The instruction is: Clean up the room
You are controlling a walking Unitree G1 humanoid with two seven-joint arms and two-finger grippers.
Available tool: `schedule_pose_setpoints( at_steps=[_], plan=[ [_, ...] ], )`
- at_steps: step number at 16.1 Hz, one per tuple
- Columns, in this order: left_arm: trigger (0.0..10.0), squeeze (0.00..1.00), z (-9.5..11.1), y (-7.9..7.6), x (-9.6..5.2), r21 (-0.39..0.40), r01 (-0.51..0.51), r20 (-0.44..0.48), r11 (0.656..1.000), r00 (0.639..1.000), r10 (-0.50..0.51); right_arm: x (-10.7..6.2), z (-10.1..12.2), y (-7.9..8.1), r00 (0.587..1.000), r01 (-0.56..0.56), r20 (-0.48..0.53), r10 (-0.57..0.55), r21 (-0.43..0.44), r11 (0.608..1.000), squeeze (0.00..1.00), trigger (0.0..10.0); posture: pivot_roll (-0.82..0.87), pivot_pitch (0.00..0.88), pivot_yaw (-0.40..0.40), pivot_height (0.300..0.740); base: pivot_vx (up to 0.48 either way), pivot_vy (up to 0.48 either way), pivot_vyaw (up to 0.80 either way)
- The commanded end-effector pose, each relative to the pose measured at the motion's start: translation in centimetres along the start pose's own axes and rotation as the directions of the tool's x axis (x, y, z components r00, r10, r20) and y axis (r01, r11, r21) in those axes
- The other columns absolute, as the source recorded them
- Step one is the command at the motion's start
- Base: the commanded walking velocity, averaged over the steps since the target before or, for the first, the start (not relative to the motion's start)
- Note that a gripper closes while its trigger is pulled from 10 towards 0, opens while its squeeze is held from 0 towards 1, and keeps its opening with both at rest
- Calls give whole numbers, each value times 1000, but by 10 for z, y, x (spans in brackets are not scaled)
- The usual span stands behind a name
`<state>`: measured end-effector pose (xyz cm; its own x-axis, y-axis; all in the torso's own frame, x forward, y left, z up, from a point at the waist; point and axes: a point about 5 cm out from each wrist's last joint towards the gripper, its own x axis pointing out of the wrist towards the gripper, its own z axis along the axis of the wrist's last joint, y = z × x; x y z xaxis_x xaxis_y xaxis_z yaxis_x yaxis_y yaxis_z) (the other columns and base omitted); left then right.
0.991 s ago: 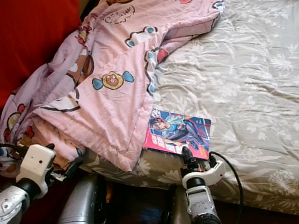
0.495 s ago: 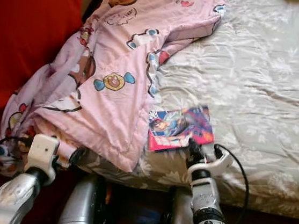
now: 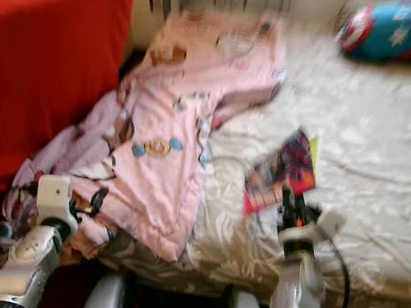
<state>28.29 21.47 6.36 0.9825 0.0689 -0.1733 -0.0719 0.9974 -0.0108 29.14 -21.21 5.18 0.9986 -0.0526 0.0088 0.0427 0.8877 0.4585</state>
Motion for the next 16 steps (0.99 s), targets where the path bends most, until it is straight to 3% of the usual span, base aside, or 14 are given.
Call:
schedule_pose_setpoints(
  at_steps=[1, 4, 7, 11, 16],
  plan=[
    [10000, 0, -25, 7, -8, -20, -22, -83, 1000, 996, 20, -15, -15, -14, 994, 79, -68, -84, -78, 994, 0, 10000, 10, 0, 7, 592, 0, 0, 0],
    [10000, 0, -64, 5, -17, -39, -15, -221, 999, 975, 6, -39, -43, -29, 964, 153, -203, -174, -116, 981, 0, 10000, -2, 0, 9, 627, 0, 0, 0],
    [10000, 0, -95, -1, -28, -40, -12, -337, 999, 941, -2, -49, -61, -34, 932, 187, -283, -226, -159, 970, 0, 10000, -8, 0, 10, 657, 0, 0, 0],
    [10000, 0, -120, -5, -40, -31, -9, -441, 999, 898, -6, -43, -59, -30, 939, 167, -273, -208, -166, 972, 0, 10000, -22, 0, 11, 697, 0, 0, 0],
    [10000, 0, -135, -4, -52, -11, -28, -497, 1000, 868, 19, -42, -55, -26, 958, 131, -223, -181, -221, 966, 0, 10000, -16, 0, -7, 740, 0, 0, 0]
  ],
)
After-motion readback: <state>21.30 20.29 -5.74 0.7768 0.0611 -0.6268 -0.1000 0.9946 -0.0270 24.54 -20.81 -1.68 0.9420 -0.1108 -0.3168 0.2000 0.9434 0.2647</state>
